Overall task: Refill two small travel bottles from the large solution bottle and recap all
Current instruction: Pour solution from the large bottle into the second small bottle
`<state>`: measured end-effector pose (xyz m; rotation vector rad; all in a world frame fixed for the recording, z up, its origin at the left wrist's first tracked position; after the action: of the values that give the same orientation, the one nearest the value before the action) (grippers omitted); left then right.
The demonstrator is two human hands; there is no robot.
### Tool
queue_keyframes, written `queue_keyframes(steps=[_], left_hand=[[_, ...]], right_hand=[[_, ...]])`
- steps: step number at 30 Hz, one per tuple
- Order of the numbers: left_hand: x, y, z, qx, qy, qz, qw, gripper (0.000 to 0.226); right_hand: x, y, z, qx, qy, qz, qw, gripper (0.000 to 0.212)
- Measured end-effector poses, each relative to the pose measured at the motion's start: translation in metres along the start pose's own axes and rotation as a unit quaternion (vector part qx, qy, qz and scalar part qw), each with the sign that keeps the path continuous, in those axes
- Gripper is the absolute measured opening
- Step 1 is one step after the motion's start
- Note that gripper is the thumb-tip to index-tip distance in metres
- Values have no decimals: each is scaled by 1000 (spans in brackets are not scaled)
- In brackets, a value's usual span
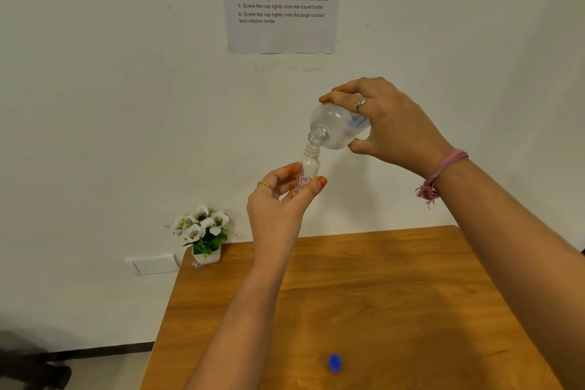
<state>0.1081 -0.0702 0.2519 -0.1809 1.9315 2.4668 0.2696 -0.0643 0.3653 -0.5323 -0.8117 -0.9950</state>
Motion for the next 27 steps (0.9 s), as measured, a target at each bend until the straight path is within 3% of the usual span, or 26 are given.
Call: queue_keyframes(steps=[27], left_hand=[[0,1,-3,3,-2,-10,1000,39]], right_hand=[[5,-1,-2,11,9,-18,1000,68]])
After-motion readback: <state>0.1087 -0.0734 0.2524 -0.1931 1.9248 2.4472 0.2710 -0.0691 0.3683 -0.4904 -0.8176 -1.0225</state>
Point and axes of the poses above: each hand's wrist, its own z-axis towards the middle knuckle, its own x-axis out of the back of the hand, y = z × x, the point moved 5 cm from there along z, towards the middle knuckle, and after that the axes turned 7 degrees about z, right-handed, at the moved point
